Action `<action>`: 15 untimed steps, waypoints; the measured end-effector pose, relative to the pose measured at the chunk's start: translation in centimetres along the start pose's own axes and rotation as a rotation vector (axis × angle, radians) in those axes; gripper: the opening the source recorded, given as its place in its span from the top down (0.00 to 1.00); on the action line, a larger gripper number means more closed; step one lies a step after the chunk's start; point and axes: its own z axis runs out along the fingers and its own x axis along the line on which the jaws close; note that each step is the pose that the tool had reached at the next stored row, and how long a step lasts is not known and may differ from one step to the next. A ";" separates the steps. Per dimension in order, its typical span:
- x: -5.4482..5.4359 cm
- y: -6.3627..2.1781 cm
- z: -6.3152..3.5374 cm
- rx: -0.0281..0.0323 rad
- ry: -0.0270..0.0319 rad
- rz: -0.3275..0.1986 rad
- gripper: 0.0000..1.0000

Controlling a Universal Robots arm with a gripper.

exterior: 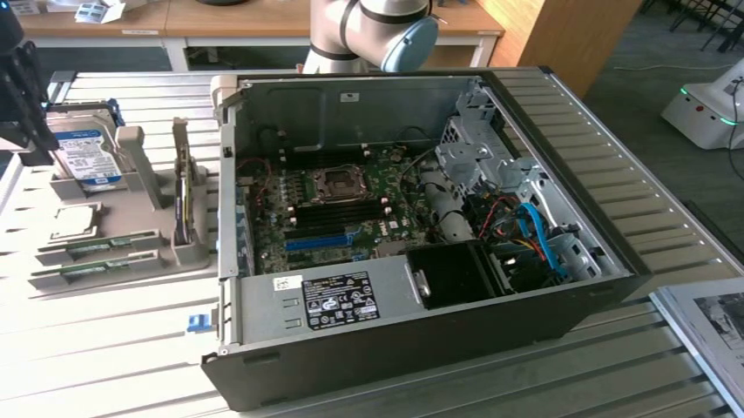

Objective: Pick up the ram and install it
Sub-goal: 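Pick up the ram and move it above insertion slot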

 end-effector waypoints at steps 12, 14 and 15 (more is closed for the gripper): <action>0.0 -0.06 1.43 0.0000 0.0000 0.000 0.71; 0.0 -0.09 2.06 0.0000 0.0000 0.000 0.71; 0.1 -0.11 2.45 0.0000 0.0000 0.000 0.71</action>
